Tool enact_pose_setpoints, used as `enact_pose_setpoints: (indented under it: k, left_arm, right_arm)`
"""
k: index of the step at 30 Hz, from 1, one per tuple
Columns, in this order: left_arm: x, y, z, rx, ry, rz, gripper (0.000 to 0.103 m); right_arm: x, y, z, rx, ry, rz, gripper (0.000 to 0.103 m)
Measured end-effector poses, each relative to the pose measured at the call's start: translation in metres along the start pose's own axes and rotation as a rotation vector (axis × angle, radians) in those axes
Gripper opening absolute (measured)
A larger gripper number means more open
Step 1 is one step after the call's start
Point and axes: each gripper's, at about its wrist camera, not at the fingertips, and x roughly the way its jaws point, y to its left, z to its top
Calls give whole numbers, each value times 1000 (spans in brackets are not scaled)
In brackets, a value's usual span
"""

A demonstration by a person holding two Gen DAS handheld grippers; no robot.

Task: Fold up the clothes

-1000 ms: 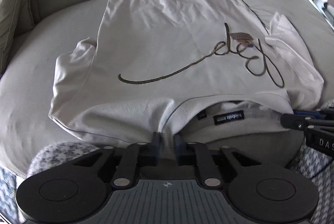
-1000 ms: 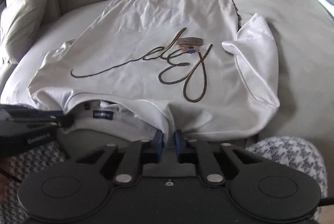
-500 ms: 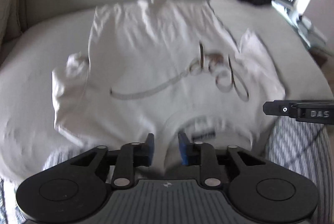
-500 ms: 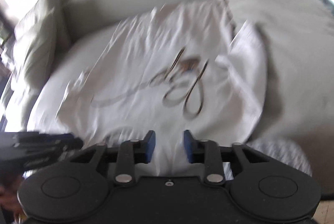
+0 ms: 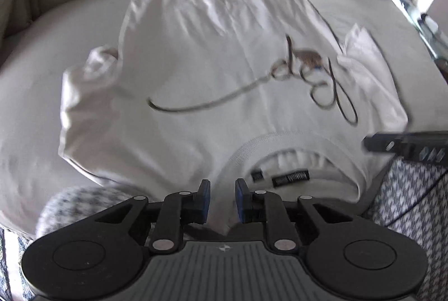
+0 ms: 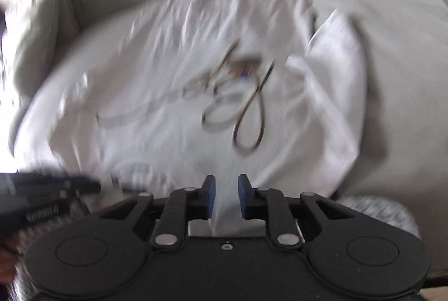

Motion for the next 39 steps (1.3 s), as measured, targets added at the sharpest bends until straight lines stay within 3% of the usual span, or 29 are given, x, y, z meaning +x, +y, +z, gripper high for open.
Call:
enact_pose_setpoints:
  k: [1, 4, 8, 15, 17, 20, 22, 25, 30, 34, 38, 39]
  left_arm:
    - [-3, 1, 3, -8, -18, 8, 19]
    - [-8, 3, 15, -31, -56, 13, 32]
    - [-4, -1, 24, -36, -67, 9, 32]
    - [8, -3, 23, -39, -46, -14, 32]
    - [11, -3, 24, -43, -41, -15, 32]
    - [11, -2, 24, -49, -41, -16, 32]
    - [9, -1, 23, -50, -46, -14, 32]
    - [5, 3, 21, -59, -52, -15, 32]
    - [-1, 3, 18, -82, -63, -32, 32]
    - [-6, -5, 14, -76, -70, -48, 32]
    - [-5, -8, 9, -78, -65, -44, 33]
    - [-5, -7, 8, -82, -62, -39, 33]
  right_arm:
    - [0, -2, 3, 1, -9, -9, 29]
    - [0, -8, 12, 4, -37, -37, 34]
    - [3, -15, 23, 0, -65, -79, 34]
    - [52, -8, 27, -179, 7, -235, 31]
    - [61, -2, 28, -216, 19, -284, 25]
    - [65, 2, 29, -236, 14, -329, 2]
    - [60, 2, 30, -221, -6, -338, 1]
    - [30, -17, 35, -71, -85, -317, 1]
    - [-31, -95, 25, 348, -246, -317, 1]
    - [-39, -153, -3, 626, -247, -302, 1]
    - [-36, -166, -15, 692, -240, -255, 2]
    - [-37, -166, -15, 698, -238, -244, 6]
